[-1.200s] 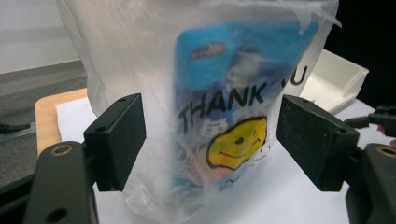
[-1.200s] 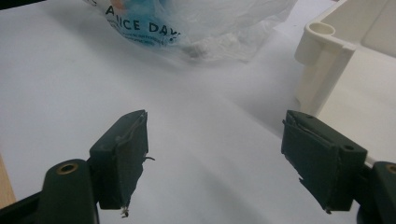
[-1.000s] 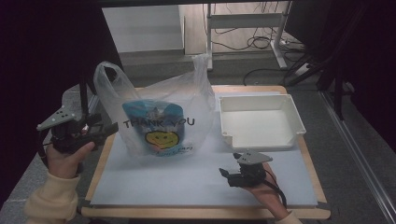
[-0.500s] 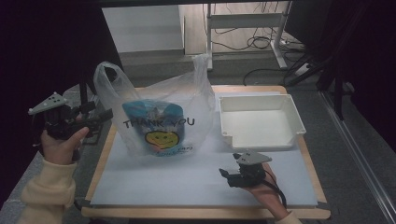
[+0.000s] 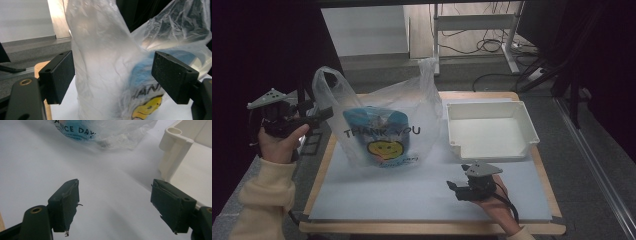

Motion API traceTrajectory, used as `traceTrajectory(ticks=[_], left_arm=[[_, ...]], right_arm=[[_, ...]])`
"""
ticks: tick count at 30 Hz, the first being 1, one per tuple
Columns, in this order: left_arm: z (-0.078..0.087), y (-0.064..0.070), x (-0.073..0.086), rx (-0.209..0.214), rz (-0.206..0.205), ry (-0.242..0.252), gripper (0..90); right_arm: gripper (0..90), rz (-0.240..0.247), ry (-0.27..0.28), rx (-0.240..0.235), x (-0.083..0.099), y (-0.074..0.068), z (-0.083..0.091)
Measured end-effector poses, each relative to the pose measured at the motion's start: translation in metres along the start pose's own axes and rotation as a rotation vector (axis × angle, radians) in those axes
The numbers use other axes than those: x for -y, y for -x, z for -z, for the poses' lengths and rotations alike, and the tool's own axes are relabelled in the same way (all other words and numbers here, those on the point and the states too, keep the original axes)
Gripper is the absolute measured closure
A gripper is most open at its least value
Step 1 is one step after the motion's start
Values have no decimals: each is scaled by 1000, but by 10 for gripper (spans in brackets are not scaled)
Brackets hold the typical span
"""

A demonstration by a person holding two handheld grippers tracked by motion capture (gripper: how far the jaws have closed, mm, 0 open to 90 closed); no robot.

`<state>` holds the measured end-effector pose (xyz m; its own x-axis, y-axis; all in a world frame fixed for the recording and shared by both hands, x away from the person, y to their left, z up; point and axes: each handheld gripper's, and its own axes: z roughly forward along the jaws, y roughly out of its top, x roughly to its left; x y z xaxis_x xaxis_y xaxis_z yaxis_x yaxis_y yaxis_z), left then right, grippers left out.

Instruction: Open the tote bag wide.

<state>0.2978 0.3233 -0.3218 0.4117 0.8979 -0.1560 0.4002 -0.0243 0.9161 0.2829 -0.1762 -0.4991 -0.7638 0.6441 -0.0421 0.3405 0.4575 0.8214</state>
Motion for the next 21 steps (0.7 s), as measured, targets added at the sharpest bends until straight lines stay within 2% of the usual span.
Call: traceTrajectory(ticks=[7,11,15,16,17,18,19,20,21], left_arm=[[-11,-6,-8,9,0,-10,189],[-22,-11,-11,38,16,-22,189],[-29,-11,-11,34,15,-35,218],[-32,-10,-10,26,10,-38,238],[-33,-9,-10,19,0,-41,332],[-34,-8,-10,20,-5,-41,332],[-35,-7,-10,15,-14,-43,428],[-35,-6,-9,9,-21,-45,428],[-36,-4,-9,10,-31,-49,528]], right_arm=[[230,2,-4,2,1,0,-1],[230,4,-6,2,1,0,-2],[230,8,-6,5,1,0,-2],[230,8,-6,5,1,0,-2],[230,8,-10,7,2,0,-2],[230,8,-10,7,2,0,-2],[230,11,-11,9,2,1,-2],[230,11,-11,9,2,1,-2],[230,11,-11,10,2,1,-2]])
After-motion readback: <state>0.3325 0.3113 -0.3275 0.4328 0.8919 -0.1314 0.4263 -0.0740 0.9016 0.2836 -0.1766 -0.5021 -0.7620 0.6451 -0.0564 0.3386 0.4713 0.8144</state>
